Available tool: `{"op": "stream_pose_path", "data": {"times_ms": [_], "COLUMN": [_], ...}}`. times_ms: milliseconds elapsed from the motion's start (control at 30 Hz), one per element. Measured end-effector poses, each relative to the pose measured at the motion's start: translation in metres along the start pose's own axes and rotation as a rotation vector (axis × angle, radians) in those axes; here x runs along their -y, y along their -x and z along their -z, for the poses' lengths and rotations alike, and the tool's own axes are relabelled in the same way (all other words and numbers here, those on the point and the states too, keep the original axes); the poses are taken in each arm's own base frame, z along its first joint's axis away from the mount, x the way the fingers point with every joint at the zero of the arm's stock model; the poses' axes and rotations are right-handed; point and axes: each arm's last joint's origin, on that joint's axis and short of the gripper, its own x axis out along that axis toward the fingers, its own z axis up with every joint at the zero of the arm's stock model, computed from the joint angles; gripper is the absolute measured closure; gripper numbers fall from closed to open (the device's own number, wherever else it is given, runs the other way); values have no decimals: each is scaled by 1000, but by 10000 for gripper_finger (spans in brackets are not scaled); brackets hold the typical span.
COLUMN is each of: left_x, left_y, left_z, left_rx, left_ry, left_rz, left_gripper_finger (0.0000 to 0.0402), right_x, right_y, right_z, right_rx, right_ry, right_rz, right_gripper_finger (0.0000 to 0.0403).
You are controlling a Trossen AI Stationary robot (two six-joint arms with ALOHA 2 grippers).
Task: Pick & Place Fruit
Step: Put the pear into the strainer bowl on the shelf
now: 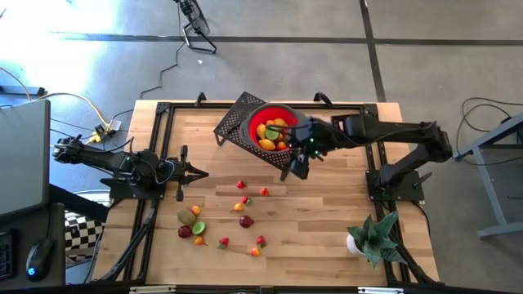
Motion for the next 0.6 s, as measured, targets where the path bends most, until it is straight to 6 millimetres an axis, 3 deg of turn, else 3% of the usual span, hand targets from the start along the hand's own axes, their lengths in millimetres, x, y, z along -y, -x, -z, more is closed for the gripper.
{"op": "stream_pose_path", "data": {"times_ms": [267,600], "left_x": [0,0], "left_y": [0,0], "left_z": [0,0], "left_rx": [0,0], "left_ry": [0,0], "left_rz": [0,0], "left_gripper_finger": [390,390], "right_x": [-30,-53], "right_y": [3,7], "right_z": [11,21], "right_rx": [-15,-21], "right_ry": [50,119], "right_rz": [-67,-104], "right_gripper_finger": [165,287]}}
